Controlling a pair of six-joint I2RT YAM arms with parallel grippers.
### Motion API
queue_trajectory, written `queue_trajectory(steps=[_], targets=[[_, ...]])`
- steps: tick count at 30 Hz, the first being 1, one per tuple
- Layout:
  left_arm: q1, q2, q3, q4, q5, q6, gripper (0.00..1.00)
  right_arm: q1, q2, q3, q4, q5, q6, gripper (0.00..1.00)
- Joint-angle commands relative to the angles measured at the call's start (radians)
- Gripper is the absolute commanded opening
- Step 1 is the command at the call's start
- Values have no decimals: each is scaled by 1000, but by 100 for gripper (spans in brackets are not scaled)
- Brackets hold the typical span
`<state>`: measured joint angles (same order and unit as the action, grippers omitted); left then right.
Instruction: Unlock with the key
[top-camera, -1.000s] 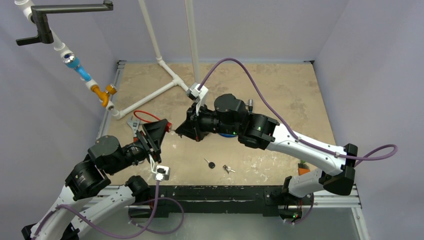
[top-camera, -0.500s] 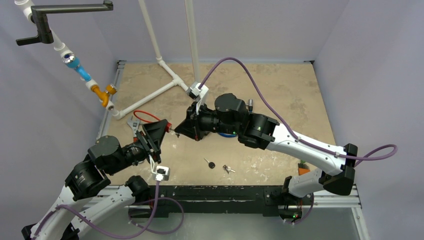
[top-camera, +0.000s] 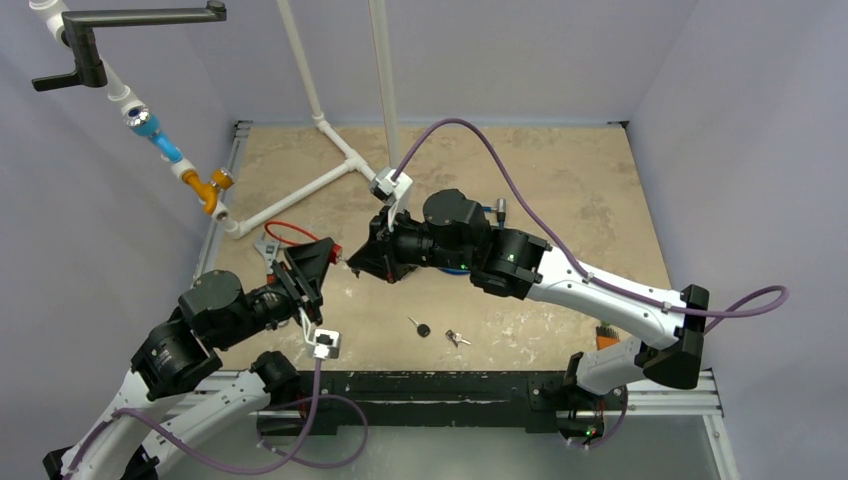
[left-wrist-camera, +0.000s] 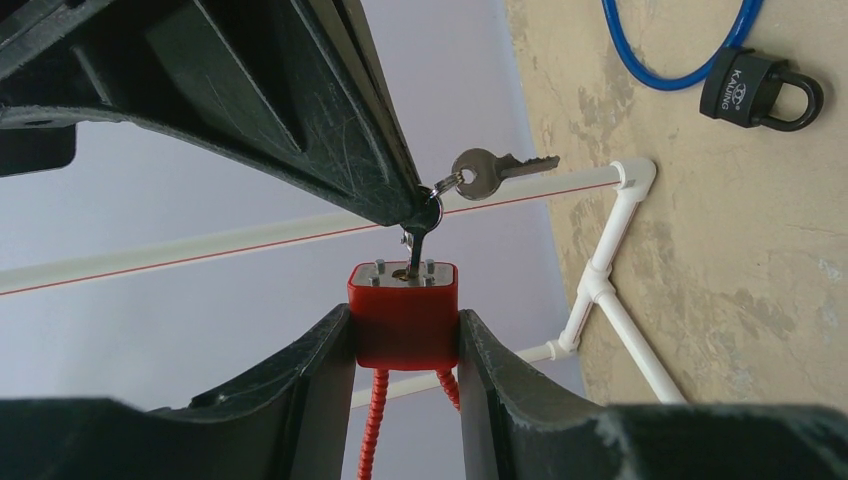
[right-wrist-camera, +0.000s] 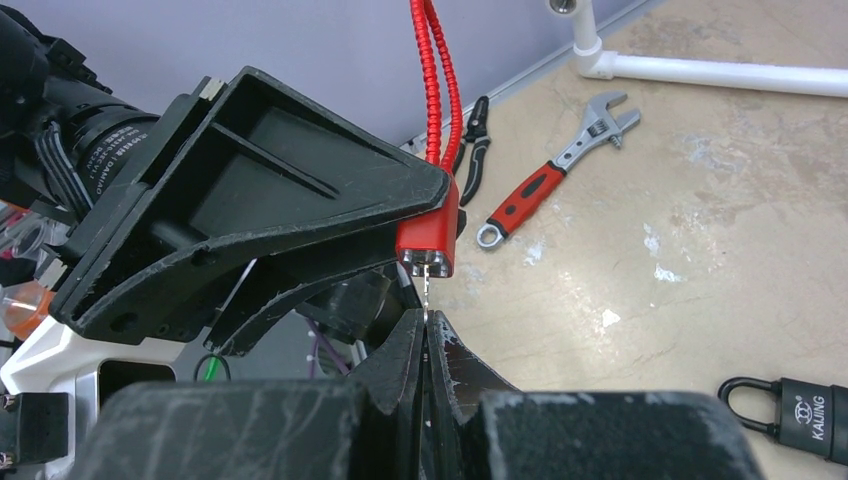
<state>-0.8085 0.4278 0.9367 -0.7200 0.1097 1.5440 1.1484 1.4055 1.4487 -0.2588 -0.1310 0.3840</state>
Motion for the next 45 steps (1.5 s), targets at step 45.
queue_trajectory(steps=[45], targets=[[-47,43,36,30,-130,-13,0,19,33,-37,172,158,71,0]])
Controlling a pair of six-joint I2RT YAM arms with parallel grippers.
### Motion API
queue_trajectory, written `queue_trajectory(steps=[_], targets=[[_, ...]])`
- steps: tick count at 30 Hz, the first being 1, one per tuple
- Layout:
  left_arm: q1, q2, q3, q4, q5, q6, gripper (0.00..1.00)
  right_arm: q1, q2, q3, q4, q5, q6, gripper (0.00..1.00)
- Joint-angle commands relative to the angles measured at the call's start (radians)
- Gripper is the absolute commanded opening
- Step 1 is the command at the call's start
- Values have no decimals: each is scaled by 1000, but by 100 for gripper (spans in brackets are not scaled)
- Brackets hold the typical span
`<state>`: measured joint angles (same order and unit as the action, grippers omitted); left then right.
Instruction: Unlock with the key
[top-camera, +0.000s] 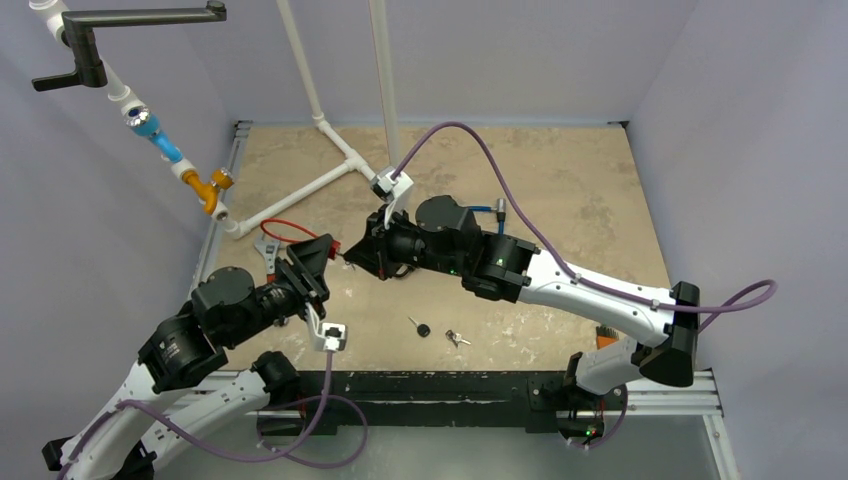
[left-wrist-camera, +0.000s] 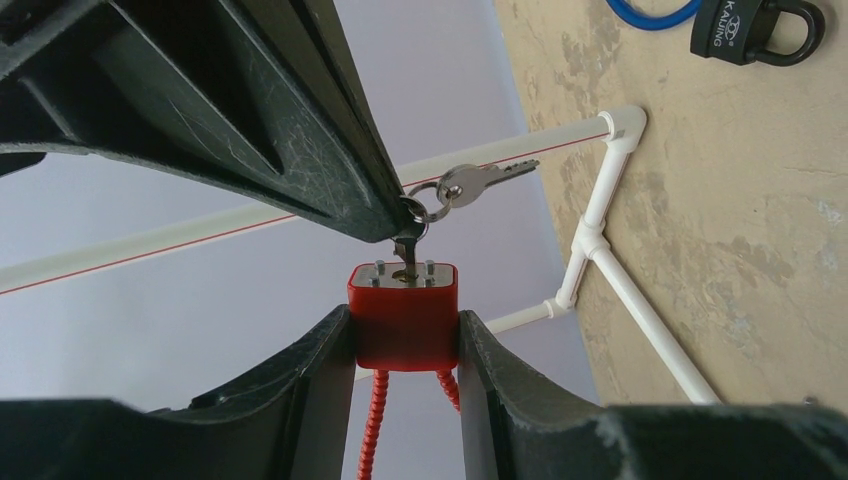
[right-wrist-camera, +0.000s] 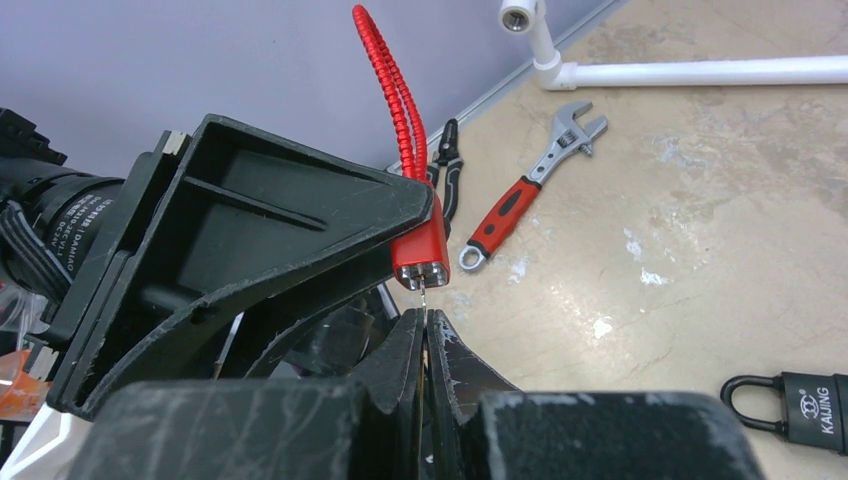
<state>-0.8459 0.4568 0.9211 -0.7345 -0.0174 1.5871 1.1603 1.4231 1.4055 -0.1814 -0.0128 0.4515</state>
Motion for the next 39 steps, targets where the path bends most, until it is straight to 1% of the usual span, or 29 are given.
queue_trajectory(steps=[1,15,23,26,30,33,39], targets=[[-10,17,60,46,1,-70,0,8,17,4,97,39,5,0],[-10,13,103,83,47,-193,0,14,7,1,97,59,-2,0],[-10,27,139,65,96,-246,0,39,20,18,96,103,-22,0],[-11,25,131,39,128,-190,0,39,22,28,88,102,-22,0],[-10,-23,54,62,157,-24,0,40,23,33,79,97,-13,0],[-10,-35,15,83,158,57,0,39,27,31,80,88,0,0],[-12,-24,19,108,130,57,0,39,27,1,99,91,18,0]])
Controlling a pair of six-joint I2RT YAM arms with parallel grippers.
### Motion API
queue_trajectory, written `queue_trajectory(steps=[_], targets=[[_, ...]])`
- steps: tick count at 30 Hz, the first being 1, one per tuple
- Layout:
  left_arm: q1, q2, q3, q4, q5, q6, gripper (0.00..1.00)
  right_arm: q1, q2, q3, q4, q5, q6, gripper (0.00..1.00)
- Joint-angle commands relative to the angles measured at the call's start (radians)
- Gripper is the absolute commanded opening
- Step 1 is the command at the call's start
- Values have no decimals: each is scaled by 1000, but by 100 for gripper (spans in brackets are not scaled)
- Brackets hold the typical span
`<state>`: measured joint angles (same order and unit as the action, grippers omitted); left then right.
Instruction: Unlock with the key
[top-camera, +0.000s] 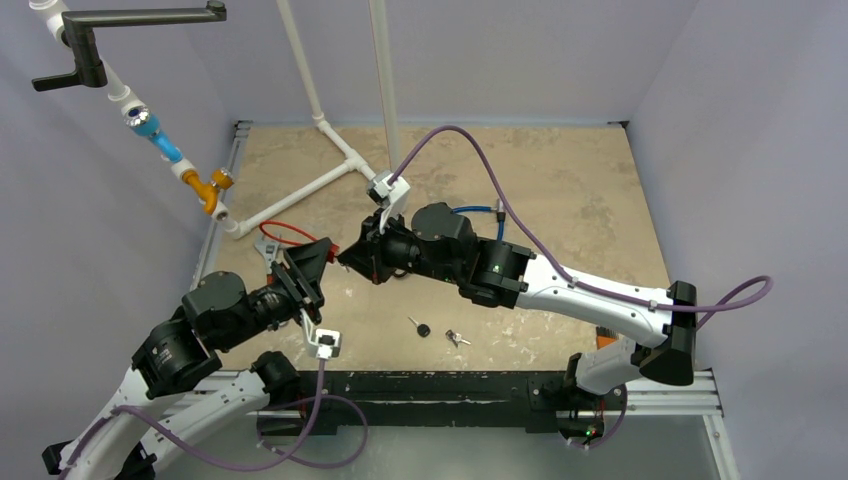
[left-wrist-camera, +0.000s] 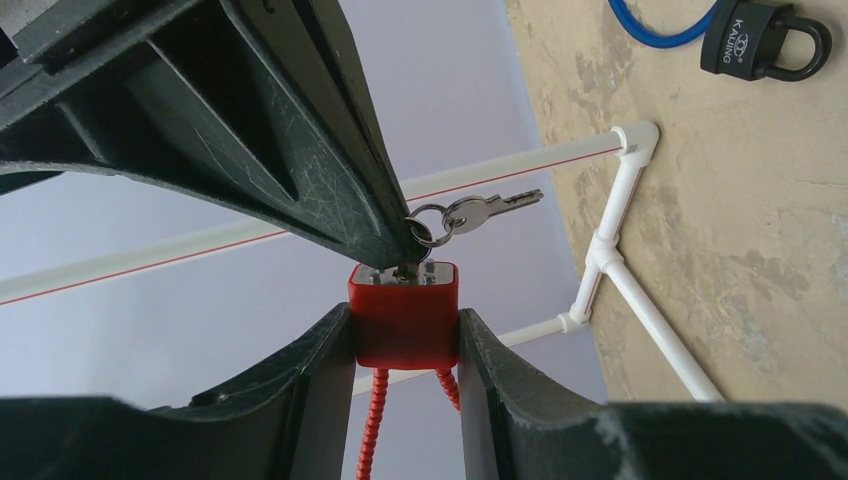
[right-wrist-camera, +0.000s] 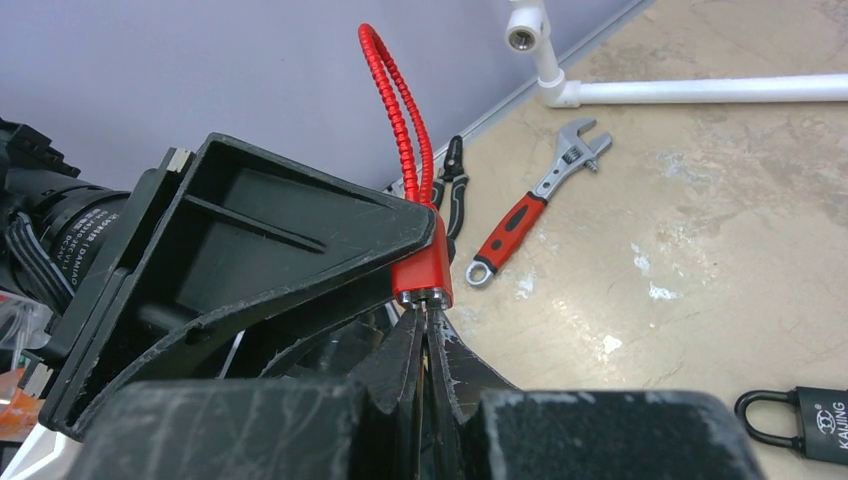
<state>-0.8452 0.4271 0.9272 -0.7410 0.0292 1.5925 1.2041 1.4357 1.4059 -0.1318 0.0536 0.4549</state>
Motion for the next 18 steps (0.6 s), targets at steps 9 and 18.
queue_trajectory(steps=[9,18], targets=[[-23,-24,55,86,218,-20,0,-2,14,-34,124,82,-12,0],[-23,-44,91,43,343,-102,0,33,-23,-91,242,172,-82,0]])
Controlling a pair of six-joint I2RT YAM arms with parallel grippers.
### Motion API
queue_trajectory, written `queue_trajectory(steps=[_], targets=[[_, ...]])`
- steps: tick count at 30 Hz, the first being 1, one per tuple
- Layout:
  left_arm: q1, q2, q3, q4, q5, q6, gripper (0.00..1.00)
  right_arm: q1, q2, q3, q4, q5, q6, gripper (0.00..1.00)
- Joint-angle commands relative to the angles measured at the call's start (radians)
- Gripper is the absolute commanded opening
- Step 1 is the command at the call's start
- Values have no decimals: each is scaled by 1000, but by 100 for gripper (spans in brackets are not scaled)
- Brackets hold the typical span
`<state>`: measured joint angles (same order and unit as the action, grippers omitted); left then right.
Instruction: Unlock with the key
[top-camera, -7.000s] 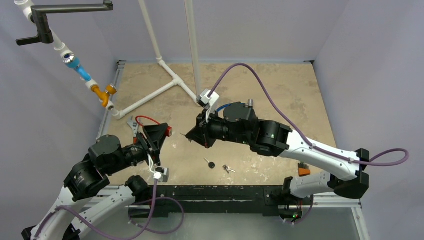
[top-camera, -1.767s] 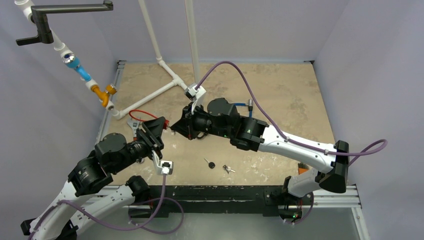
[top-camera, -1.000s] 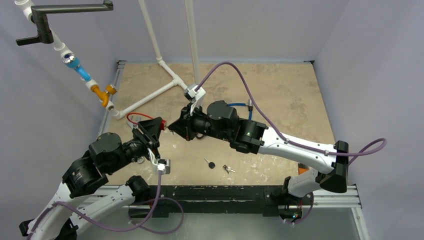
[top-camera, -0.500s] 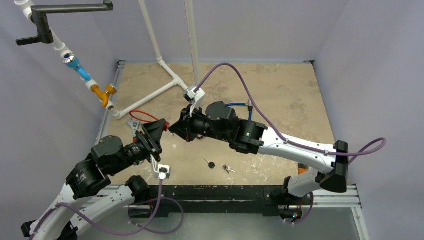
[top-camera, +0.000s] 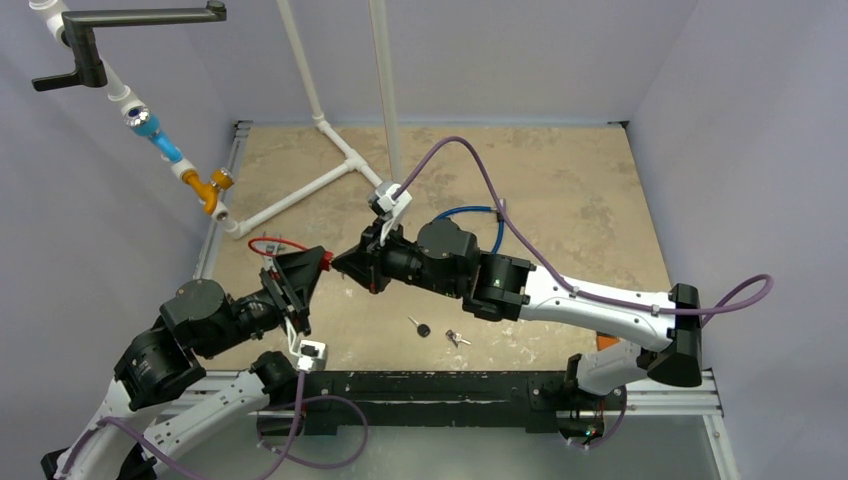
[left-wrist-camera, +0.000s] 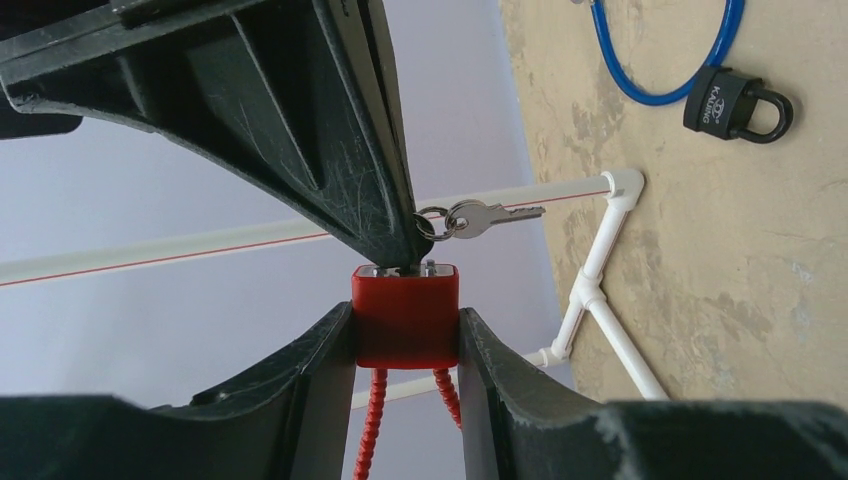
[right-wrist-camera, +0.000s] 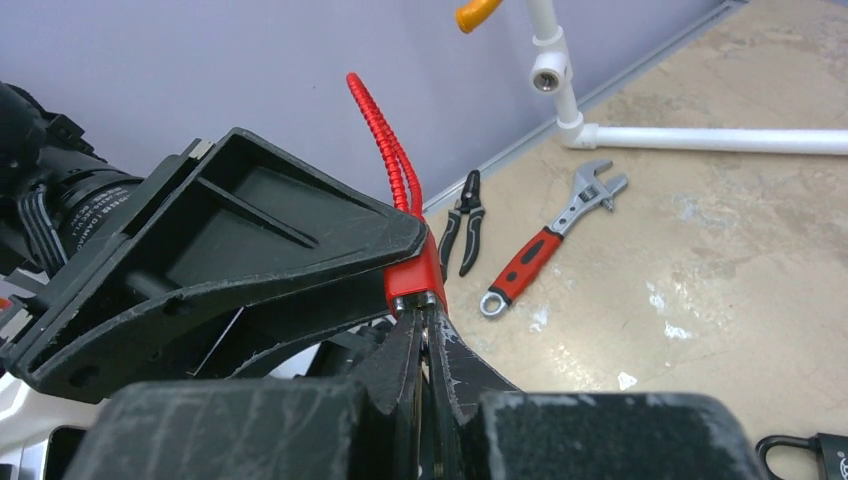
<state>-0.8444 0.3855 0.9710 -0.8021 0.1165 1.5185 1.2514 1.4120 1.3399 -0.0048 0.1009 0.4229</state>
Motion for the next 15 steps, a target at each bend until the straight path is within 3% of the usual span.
queue_trajectory(steps=[1,2,6,9,12,15], targets=[[-24,0,45,102,236,-27,0,-14,-5,-30,111,120,-51,0],[-24,3,43,102,219,-28,0,-15,-10,-36,111,109,-54,3],[-23,26,37,104,133,-32,0,-14,-44,-69,122,72,-59,35],[-23,43,34,104,64,-36,0,-14,-63,-83,121,84,-58,54],[-24,59,34,95,15,-39,0,-13,-71,-82,110,94,-65,65],[-24,64,35,88,-5,-43,0,-14,-73,-81,109,81,-71,69]])
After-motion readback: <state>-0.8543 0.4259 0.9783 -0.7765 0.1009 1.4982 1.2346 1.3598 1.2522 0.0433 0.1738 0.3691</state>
